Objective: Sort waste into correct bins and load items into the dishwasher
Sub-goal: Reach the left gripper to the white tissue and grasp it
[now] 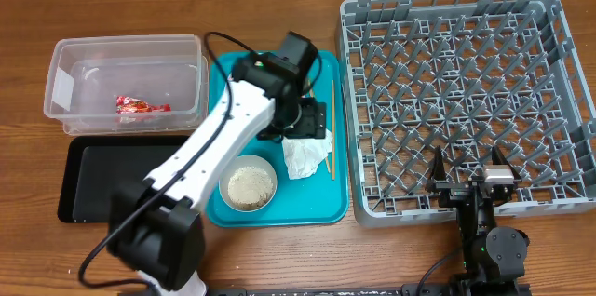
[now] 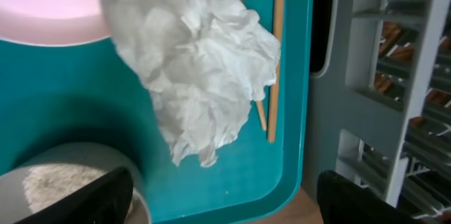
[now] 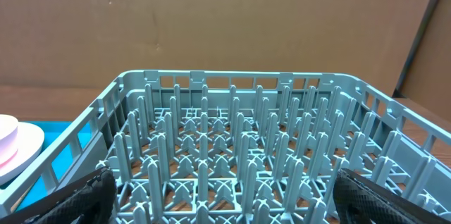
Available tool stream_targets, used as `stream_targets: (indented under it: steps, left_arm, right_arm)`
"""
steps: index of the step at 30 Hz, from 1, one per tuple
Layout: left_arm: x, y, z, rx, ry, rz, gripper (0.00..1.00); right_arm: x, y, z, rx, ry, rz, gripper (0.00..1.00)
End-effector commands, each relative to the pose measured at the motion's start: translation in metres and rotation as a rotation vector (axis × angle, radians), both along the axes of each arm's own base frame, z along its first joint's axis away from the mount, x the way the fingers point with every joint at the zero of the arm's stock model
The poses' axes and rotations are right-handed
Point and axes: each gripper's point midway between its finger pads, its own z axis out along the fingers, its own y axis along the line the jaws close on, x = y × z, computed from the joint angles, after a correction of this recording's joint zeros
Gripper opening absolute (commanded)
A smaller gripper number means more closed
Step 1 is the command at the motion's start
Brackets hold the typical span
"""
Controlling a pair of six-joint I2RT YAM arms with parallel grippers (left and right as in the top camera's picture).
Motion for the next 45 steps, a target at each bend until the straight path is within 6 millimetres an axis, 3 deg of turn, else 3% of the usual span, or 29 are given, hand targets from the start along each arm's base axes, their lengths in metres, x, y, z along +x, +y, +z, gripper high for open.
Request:
stream_targets:
  steps: [1, 5, 11, 17, 26, 30, 32, 34, 38, 45]
  left_arm:
    - [-0.004, -0.010, -0.030, 0.040, 0.055, -0.016, 0.80]
    - [-0.003, -0.012, -0.052, 0.081, 0.077, -0.025, 0.75]
    - [-0.001, 0.001, -0.089, 0.196, 0.126, 0.033, 0.73]
    - [0.002, 0.005, -0.107, 0.232, 0.134, 0.044, 0.72]
    - [0.000, 0.007, -0.112, 0.246, 0.146, 0.044, 0.34]
    - [-0.001, 0.007, -0.112, 0.247, 0.154, 0.045, 0.11]
    - [0.000, 0.007, -0.111, 0.245, 0.150, 0.044, 0.06]
    - [0.002, 0.006, -0.107, 0.243, 0.149, 0.043, 0.04]
    - [0.015, 0.004, -0.077, 0.234, 0.133, 0.033, 0.04]
    - [0.058, 0.009, 0.008, 0.183, 0.009, 0.057, 0.04]
  right_arm:
    - [0.000, 0.000, -0.003, -0.001, 0.001, -0.001, 1.00]
    - [0.000, 0.000, -0.003, -0.001, 0.001, -0.001, 1.00]
    - [0.000, 0.000, -0.003, -0.001, 0.001, -0.001, 1.00]
    - [0.000, 0.000, -0.003, -0.001, 0.001, -0.001, 1.00]
    - [0.000, 0.000, -0.003, -0.001, 0.001, -0.001, 1.00]
    - [0.000, 0.000, -0.003, -0.001, 0.001, -0.001, 1.00]
    - [0.000, 0.000, -0.003, -0.001, 0.001, -0.001, 1.00]
    - [0.000, 0.000, -0.003, -0.001, 0.001, -0.001, 1.00]
    - [0.000, 0.000, -0.003, -0.001, 0.001, -0.001, 1.00]
    - [0.000, 0.000, -0.003, -0.001, 0.001, -0.001, 1.00]
